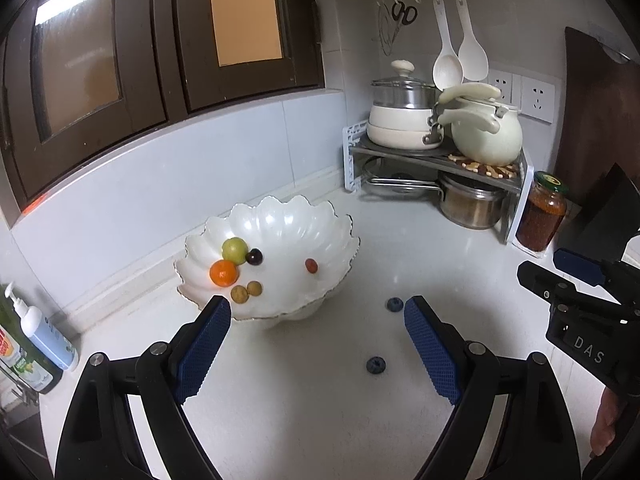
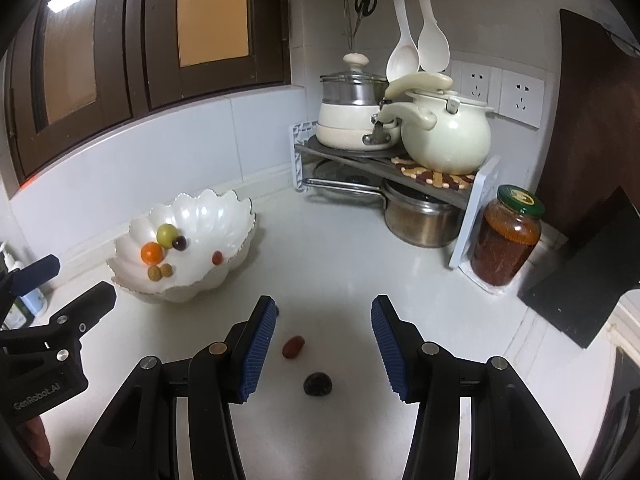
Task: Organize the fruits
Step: 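Move the left tool toward a blueberry while the right tool approaches another dark plum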
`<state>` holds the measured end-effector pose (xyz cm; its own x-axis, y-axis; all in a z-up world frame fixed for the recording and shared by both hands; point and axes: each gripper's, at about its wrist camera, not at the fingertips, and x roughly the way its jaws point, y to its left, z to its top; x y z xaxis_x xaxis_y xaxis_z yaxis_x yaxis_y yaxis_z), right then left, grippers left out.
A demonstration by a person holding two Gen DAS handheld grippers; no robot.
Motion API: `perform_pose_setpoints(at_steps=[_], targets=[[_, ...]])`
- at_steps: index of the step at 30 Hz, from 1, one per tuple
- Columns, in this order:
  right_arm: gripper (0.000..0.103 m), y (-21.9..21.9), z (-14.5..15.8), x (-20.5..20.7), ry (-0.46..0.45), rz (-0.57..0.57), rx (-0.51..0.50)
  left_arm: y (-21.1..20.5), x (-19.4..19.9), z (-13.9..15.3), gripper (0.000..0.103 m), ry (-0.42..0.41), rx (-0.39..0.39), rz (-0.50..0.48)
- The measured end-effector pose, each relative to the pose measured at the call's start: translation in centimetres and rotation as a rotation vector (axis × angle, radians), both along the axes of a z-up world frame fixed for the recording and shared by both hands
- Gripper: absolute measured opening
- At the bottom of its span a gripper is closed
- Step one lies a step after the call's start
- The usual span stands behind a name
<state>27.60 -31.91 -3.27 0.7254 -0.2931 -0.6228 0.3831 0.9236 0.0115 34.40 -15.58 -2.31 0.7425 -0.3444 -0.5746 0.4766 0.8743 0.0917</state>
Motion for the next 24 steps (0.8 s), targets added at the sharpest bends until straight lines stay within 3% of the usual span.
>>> perform_pose_setpoints(at_steps=[24], targets=[[0.051, 0.6, -4.9, -0.8, 0.096, 0.044, 0.054, -0.5, -1.1, -4.7, 0.089, 0.075, 0.043, -0.045]])
